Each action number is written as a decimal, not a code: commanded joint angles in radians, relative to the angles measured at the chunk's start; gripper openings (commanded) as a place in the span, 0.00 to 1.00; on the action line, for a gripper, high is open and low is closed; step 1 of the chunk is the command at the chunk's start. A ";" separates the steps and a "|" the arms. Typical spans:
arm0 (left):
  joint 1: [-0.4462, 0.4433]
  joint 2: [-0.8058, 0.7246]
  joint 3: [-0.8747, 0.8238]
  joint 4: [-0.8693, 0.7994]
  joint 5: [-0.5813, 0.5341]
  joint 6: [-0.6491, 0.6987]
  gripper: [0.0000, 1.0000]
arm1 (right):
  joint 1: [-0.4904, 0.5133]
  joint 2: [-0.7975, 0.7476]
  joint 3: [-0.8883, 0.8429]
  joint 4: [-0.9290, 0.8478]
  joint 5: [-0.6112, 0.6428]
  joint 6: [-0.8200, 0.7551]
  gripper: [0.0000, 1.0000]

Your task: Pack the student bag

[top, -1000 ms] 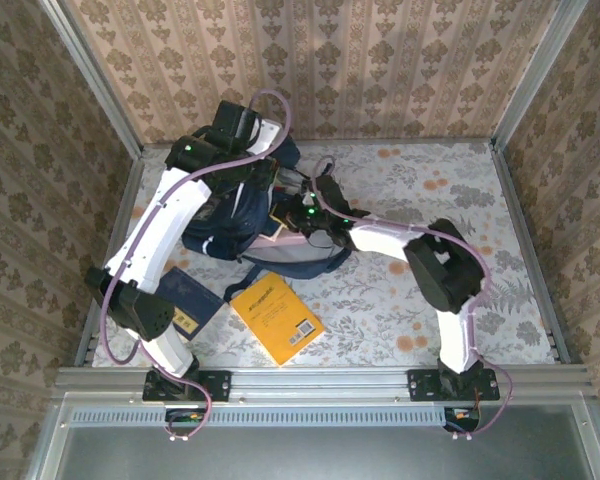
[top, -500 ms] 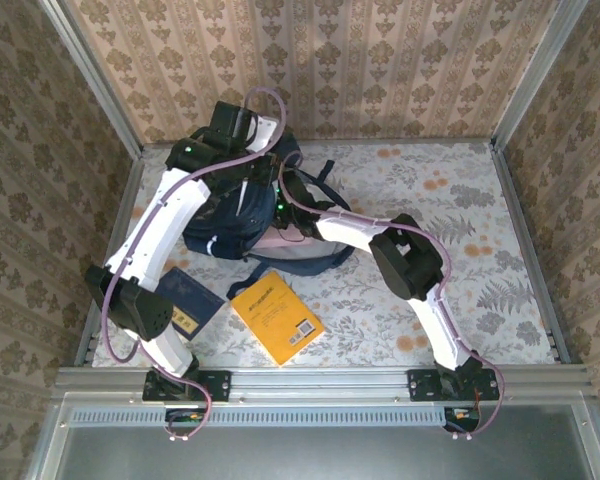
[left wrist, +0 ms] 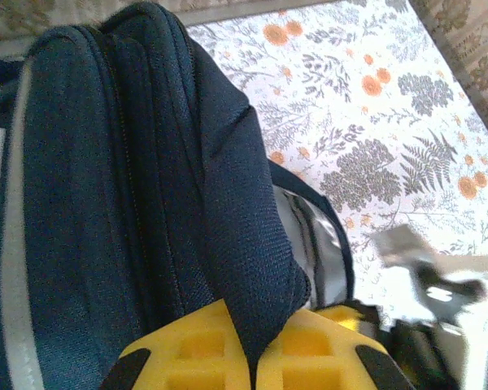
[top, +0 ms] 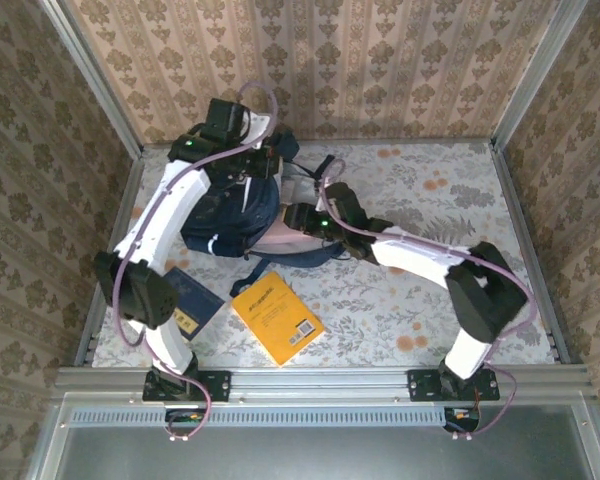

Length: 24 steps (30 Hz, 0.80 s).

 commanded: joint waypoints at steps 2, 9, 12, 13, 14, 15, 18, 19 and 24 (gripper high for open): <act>-0.017 0.084 0.039 0.071 0.021 0.000 0.01 | -0.004 -0.221 -0.180 -0.094 0.220 -0.089 0.52; -0.095 0.217 0.066 0.093 0.139 -0.066 0.09 | -0.001 -0.505 -0.392 -0.185 0.302 -0.197 0.49; -0.109 0.225 0.048 0.093 0.153 -0.083 0.20 | 0.001 -0.544 -0.426 -0.200 0.261 -0.222 0.49; -0.112 0.216 0.031 0.100 0.154 -0.088 0.24 | 0.003 -0.547 -0.434 -0.199 0.243 -0.230 0.48; -0.114 0.199 0.010 0.114 0.153 -0.093 0.27 | 0.005 -0.546 -0.437 -0.199 0.230 -0.235 0.48; -0.115 0.180 -0.014 0.135 0.150 -0.103 0.30 | 0.006 -0.542 -0.437 -0.200 0.217 -0.241 0.48; -0.111 0.126 -0.050 0.148 0.143 -0.116 0.42 | 0.009 -0.522 -0.432 -0.199 0.183 -0.253 0.47; -0.111 0.104 -0.058 0.146 0.139 -0.118 0.48 | 0.010 -0.515 -0.427 -0.193 0.161 -0.260 0.48; -0.102 -0.104 -0.238 0.219 0.119 -0.180 0.56 | 0.035 -0.458 -0.386 -0.180 0.061 -0.299 0.53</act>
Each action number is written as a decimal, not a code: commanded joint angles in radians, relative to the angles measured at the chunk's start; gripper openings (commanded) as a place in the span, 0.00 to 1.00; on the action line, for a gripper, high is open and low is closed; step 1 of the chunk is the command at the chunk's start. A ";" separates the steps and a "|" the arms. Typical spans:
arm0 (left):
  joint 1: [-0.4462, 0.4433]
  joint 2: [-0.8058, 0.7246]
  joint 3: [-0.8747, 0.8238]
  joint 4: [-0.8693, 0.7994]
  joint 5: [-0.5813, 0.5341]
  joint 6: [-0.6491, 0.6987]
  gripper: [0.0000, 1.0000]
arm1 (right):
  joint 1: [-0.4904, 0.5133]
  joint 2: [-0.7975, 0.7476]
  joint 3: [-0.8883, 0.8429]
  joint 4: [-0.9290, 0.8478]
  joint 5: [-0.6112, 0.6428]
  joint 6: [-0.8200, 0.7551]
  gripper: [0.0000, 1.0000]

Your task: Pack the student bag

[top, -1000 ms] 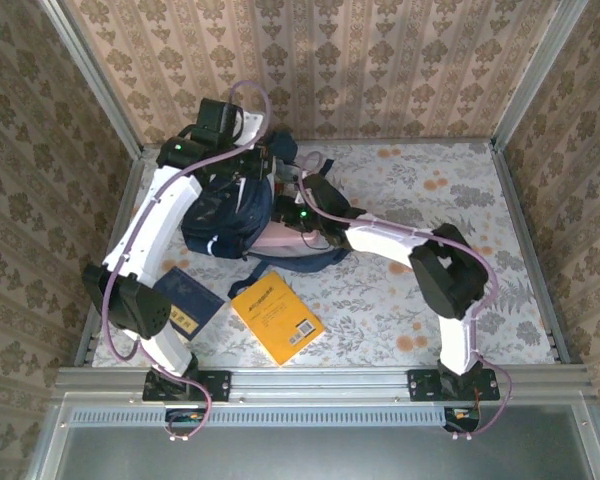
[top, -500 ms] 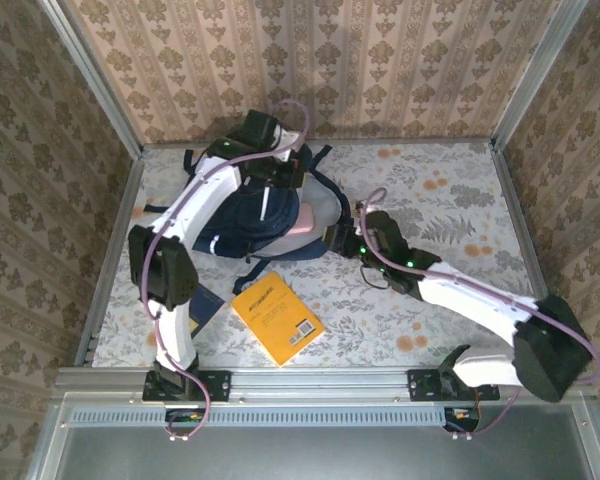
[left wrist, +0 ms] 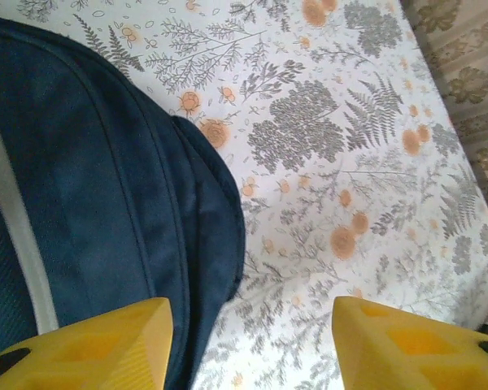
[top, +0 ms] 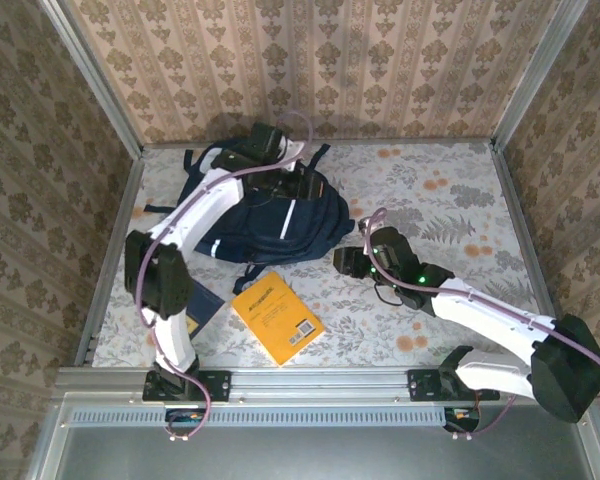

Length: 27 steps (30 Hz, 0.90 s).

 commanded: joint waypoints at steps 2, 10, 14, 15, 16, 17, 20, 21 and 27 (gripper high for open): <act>0.013 -0.260 -0.184 0.086 -0.038 -0.098 0.56 | 0.026 0.074 0.074 -0.027 -0.135 -0.071 0.53; 0.071 -0.750 -0.757 0.104 -0.021 -0.336 0.57 | 0.045 0.262 0.201 -0.108 -0.275 -0.121 0.50; 0.113 -0.863 -0.916 -0.054 -0.069 -0.406 0.58 | 0.051 0.324 0.232 -0.112 -0.264 -0.119 0.49; 0.119 -0.879 -0.945 -0.100 -0.091 -0.430 0.58 | 0.052 0.336 0.236 -0.113 -0.259 -0.117 0.48; 0.122 -0.888 -0.973 -0.126 -0.104 -0.453 0.58 | 0.053 0.345 0.239 -0.114 -0.253 -0.115 0.48; 0.125 -0.894 -0.998 -0.140 -0.109 -0.475 0.59 | 0.054 0.353 0.242 -0.115 -0.252 -0.114 0.48; 0.127 -0.890 -1.085 -0.122 -0.080 -0.536 0.61 | 0.059 0.367 0.252 -0.132 -0.255 -0.119 0.48; 0.132 -0.882 -1.116 -0.103 -0.061 -0.555 0.62 | 0.060 0.371 0.258 -0.145 -0.253 -0.124 0.48; 0.148 -0.814 -1.210 -0.048 -0.001 -0.612 0.66 | 0.061 0.401 0.268 -0.199 -0.291 -0.126 0.53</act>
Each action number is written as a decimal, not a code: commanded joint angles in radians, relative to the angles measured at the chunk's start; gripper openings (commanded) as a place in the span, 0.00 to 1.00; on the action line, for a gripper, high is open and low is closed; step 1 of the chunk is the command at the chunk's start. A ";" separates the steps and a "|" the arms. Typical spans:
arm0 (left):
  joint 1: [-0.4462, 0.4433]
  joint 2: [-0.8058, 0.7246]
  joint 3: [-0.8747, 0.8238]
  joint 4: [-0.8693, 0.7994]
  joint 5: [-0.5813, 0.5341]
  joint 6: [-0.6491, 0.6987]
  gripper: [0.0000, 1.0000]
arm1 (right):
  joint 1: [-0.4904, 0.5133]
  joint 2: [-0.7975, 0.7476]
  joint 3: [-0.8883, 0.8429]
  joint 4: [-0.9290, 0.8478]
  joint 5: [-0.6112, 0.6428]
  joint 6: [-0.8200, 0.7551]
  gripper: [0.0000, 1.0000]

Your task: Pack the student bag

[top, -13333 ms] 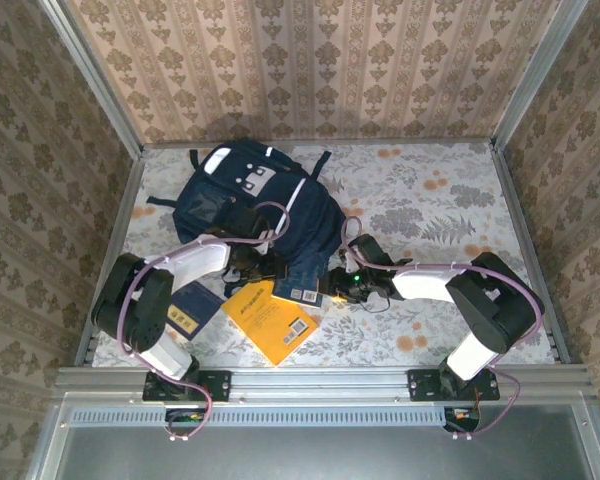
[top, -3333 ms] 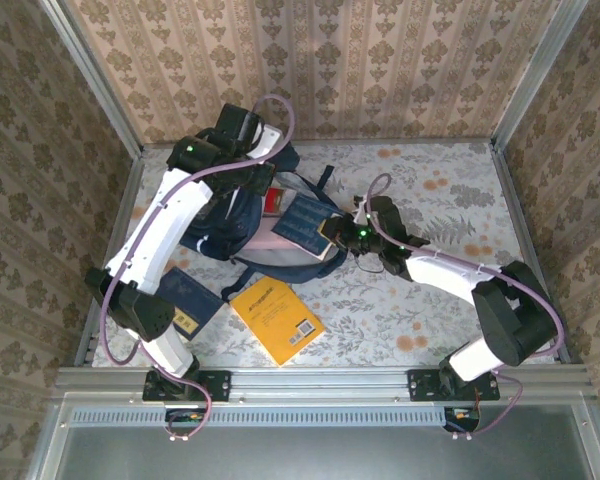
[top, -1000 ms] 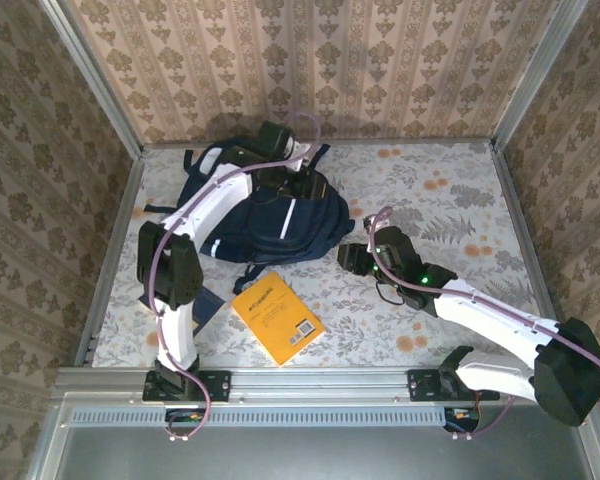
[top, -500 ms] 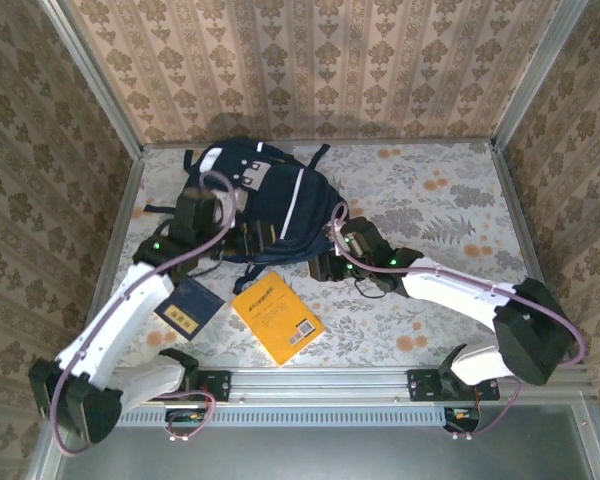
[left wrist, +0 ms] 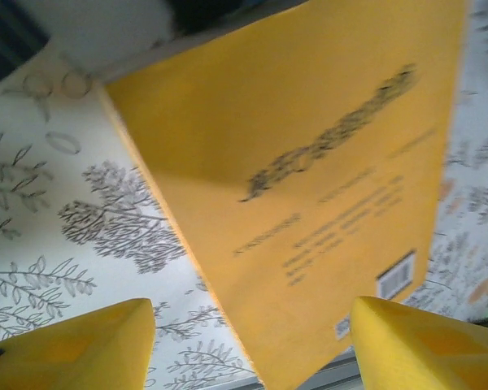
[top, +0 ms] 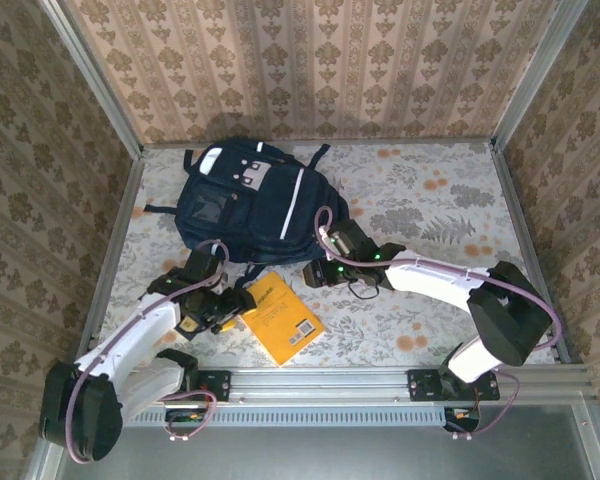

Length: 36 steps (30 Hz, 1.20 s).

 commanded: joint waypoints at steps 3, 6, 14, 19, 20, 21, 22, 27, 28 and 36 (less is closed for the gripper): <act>0.017 0.014 -0.047 0.054 0.036 -0.070 0.66 | 0.008 0.060 0.031 -0.049 -0.108 -0.009 0.56; 0.025 0.053 -0.075 0.129 0.055 -0.079 0.66 | 0.012 0.114 0.055 -0.055 -0.155 0.005 0.57; 0.026 0.193 -0.127 0.385 0.159 -0.095 0.64 | 0.030 0.252 0.145 -0.065 -0.279 0.010 0.57; 0.018 0.249 -0.143 0.501 0.200 -0.107 0.60 | 0.033 0.297 0.177 -0.102 -0.280 -0.002 0.57; 0.015 0.259 -0.141 0.520 0.203 -0.108 0.60 | 0.032 0.302 0.180 -0.109 -0.272 -0.005 0.57; 0.011 0.268 -0.140 0.535 0.203 -0.109 0.59 | 0.031 0.305 0.184 -0.115 -0.266 -0.012 0.57; 0.005 0.276 -0.136 0.548 0.233 -0.109 0.59 | 0.031 0.307 0.188 -0.128 -0.255 -0.018 0.58; -0.040 0.283 -0.071 0.506 0.217 -0.066 0.57 | 0.026 0.320 0.188 -0.139 -0.235 -0.024 0.58; -0.046 0.279 -0.056 0.483 0.216 -0.055 0.57 | 0.026 0.322 0.187 -0.138 -0.240 -0.026 0.58; -0.047 0.213 -0.037 0.435 0.166 -0.037 0.56 | 0.025 0.315 0.168 -0.120 -0.241 -0.014 0.58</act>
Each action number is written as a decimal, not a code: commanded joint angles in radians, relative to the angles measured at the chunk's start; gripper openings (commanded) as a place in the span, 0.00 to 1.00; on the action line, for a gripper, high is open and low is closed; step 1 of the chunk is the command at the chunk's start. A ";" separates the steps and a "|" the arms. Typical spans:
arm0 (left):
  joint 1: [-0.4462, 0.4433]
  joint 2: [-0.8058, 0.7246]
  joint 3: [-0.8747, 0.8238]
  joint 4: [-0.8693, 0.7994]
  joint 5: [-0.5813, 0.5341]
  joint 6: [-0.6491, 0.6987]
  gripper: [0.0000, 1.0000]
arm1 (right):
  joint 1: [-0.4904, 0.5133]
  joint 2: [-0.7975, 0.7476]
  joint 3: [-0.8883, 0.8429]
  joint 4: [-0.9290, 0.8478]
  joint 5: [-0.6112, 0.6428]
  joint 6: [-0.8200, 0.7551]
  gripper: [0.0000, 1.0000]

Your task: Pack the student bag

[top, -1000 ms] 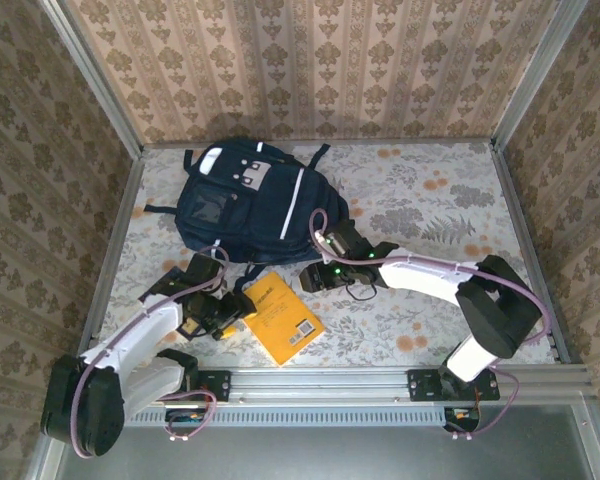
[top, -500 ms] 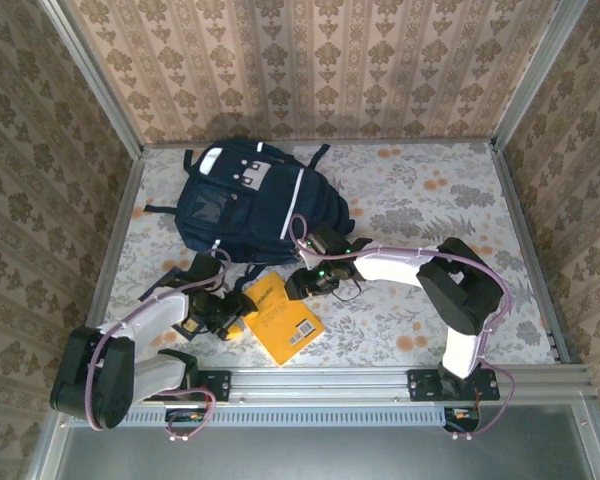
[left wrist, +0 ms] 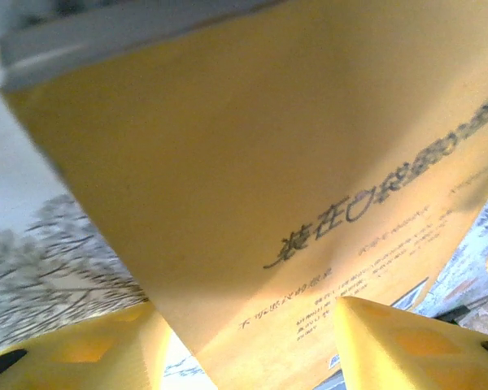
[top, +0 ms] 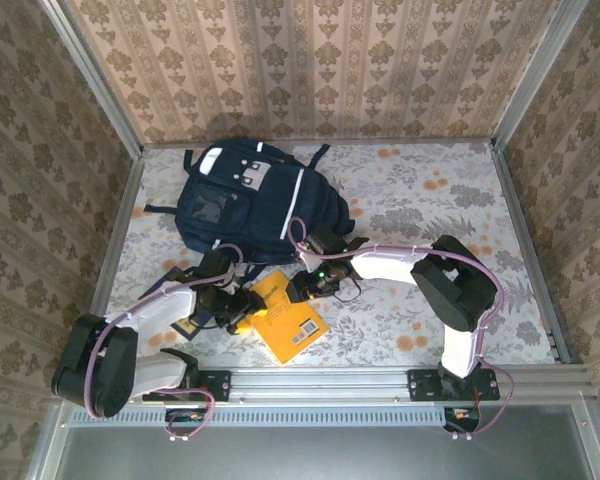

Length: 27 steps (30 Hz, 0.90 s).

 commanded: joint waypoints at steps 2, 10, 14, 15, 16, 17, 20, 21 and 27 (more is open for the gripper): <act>-0.013 -0.014 0.015 0.172 0.043 0.053 0.56 | -0.002 0.002 -0.003 -0.012 0.002 -0.007 0.58; -0.044 0.042 0.056 0.199 0.061 0.076 0.55 | -0.039 0.031 -0.022 0.060 -0.111 0.102 0.59; -0.052 0.079 0.059 0.226 0.068 0.075 0.53 | -0.068 0.021 -0.072 0.222 -0.252 0.226 0.60; -0.053 0.084 0.060 0.230 0.070 0.076 0.52 | -0.076 0.013 -0.085 0.261 -0.273 0.259 0.59; -0.055 0.090 0.062 0.234 0.073 0.077 0.50 | -0.087 0.000 -0.099 0.301 -0.293 0.292 0.59; -0.055 0.095 0.061 0.237 0.074 0.078 0.48 | -0.098 -0.011 -0.113 0.337 -0.310 0.322 0.59; -0.057 0.092 0.067 0.239 0.074 0.083 0.40 | -0.124 -0.040 -0.141 0.405 -0.344 0.373 0.59; -0.055 0.087 0.069 0.239 0.074 0.085 0.38 | -0.127 -0.044 -0.143 0.397 -0.343 0.369 0.59; -0.057 0.010 0.103 0.186 0.074 0.105 0.28 | -0.129 -0.031 -0.159 0.355 -0.316 0.329 0.58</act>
